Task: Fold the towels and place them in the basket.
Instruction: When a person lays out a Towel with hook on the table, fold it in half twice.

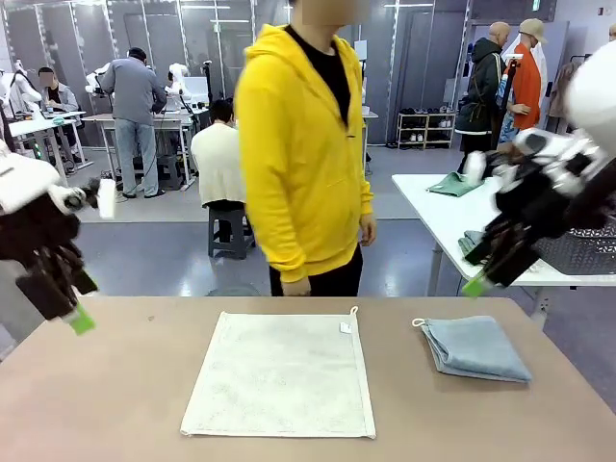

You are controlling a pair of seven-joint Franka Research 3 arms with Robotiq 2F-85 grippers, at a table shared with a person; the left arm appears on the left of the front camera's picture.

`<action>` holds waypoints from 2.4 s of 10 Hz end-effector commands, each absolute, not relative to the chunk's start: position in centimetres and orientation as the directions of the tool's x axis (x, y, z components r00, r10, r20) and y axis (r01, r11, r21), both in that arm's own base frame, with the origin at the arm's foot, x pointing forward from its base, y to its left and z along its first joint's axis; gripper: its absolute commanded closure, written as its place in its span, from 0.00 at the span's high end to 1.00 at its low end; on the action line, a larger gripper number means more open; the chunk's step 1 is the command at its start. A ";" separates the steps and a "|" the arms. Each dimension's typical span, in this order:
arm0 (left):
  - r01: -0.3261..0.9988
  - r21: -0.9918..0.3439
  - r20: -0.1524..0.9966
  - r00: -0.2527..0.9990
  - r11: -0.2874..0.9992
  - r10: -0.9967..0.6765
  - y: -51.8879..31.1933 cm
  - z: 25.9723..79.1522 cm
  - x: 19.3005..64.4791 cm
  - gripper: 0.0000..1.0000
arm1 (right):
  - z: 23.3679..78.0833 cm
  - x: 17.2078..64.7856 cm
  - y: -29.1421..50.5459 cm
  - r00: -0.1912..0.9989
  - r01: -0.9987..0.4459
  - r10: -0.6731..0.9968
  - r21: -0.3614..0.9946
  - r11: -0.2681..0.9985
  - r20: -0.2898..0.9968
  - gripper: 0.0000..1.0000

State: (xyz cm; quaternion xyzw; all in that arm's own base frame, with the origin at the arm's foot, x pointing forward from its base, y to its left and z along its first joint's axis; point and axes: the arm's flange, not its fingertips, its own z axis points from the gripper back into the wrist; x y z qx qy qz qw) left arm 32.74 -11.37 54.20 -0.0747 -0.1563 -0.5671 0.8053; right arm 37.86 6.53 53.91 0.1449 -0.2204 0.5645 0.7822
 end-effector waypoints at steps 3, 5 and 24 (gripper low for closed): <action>0.982 0.114 0.388 0.096 0.152 -0.917 -13.3 48.9 30.6 1.00 | 48.8 35.1 14.3 0.087 -0.986 0.938 -0.106 0.129 0.335 1.00; 0.990 0.119 0.387 0.020 0.071 -0.922 -15.1 45.6 29.6 1.00 | 45.1 33.7 16.9 0.072 -0.993 0.961 -0.073 0.095 0.267 1.00; 0.995 0.042 0.201 0.084 0.094 -0.976 -22.6 37.1 35.2 1.00 | 35.5 35.4 22.5 0.082 -0.994 0.984 -0.059 0.092 0.156 1.00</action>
